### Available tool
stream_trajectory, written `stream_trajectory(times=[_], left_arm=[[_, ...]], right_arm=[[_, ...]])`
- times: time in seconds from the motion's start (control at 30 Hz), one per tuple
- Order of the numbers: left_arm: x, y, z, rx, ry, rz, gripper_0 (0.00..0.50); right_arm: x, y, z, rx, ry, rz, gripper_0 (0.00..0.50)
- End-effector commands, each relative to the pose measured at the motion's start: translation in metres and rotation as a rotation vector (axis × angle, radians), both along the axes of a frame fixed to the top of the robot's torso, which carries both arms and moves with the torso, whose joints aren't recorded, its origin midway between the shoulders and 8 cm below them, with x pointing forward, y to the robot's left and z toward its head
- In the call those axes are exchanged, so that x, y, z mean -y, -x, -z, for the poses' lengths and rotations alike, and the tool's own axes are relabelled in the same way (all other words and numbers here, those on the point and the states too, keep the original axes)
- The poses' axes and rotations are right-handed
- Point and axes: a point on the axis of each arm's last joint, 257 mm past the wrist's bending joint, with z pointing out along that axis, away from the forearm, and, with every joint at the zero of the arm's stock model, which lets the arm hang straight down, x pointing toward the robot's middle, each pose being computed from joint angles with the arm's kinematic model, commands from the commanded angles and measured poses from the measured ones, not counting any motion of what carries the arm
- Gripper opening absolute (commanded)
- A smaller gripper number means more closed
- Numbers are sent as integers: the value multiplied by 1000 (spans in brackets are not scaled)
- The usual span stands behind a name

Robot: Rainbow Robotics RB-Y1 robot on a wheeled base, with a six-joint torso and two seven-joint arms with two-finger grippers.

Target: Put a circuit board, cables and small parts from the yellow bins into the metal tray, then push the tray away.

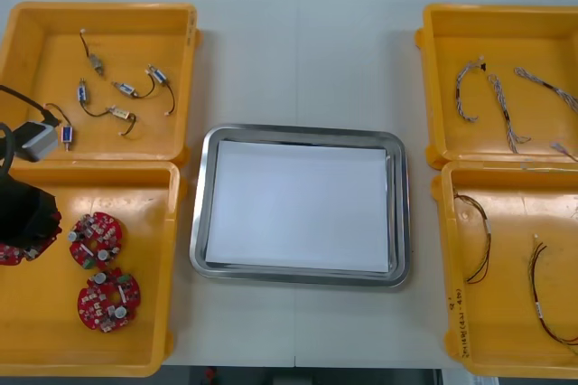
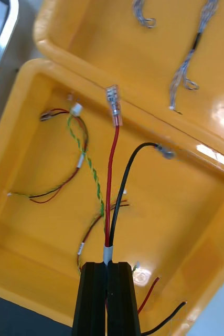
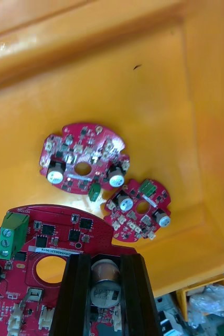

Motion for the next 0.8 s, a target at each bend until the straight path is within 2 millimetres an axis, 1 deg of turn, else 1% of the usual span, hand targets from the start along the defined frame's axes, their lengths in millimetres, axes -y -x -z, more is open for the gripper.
stream_trajectory(times=[0.03,0.23,0.27,0.3,0.37,0.43,0.57,0.6,0.8], left_arm=[[30,-9,-19,27,7,-38,0],[66,-13,-22,14,42,-37,1],[66,-13,-22,14,42,-37,1],[78,-14,-26,12,45,-38,1],[87,-14,-28,11,46,-44,1],[100,-16,-32,10,51,-49,2],[119,-20,-37,13,66,-40,0],[127,-22,-38,19,69,-31,0],[153,-32,-36,55,44,8,0]], right_arm=[[-27,-2,-7,3,31,-73,0],[-44,-3,-6,-10,37,-122,0],[-44,-3,-6,-10,37,-122,0],[-49,-4,-9,-4,29,-136,0],[-51,-3,-10,-8,28,-143,0],[-54,-3,-9,-16,34,-157,0],[-54,-5,-10,-11,42,-157,0],[-53,-5,-10,-12,42,-152,0],[-47,-8,-9,-13,47,-135,0]])
